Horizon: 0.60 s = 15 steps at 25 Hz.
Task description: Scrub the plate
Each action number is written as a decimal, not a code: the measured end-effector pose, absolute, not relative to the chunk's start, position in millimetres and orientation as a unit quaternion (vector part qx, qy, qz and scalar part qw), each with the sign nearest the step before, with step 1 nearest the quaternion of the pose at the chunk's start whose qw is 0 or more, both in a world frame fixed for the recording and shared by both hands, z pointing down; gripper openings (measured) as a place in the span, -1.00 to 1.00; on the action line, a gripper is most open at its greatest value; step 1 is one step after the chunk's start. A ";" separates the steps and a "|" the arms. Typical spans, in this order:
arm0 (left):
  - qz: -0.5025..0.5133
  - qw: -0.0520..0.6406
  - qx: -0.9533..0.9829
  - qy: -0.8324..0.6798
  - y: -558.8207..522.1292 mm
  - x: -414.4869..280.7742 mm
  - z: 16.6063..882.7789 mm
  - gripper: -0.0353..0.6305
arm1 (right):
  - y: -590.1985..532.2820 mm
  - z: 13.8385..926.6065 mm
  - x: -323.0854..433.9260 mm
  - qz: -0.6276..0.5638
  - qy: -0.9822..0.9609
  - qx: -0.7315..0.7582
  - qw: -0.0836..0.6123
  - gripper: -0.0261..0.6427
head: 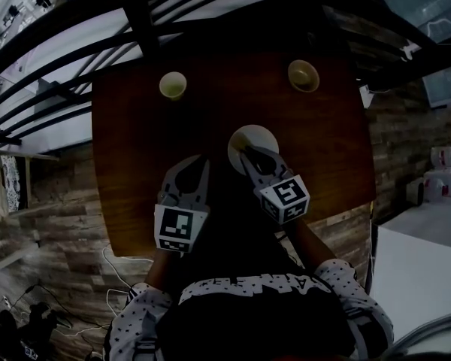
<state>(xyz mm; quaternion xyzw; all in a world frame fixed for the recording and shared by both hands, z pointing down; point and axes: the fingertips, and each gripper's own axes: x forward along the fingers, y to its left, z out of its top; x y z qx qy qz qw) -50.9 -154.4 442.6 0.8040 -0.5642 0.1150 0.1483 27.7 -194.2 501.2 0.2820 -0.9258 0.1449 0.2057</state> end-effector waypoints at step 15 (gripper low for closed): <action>0.117 0.154 0.791 -0.581 -155.1 -55.5 448.1 -0.85 | -197.2 521.8 19.6 0.139 -0.929 0.247 0.238 -0.78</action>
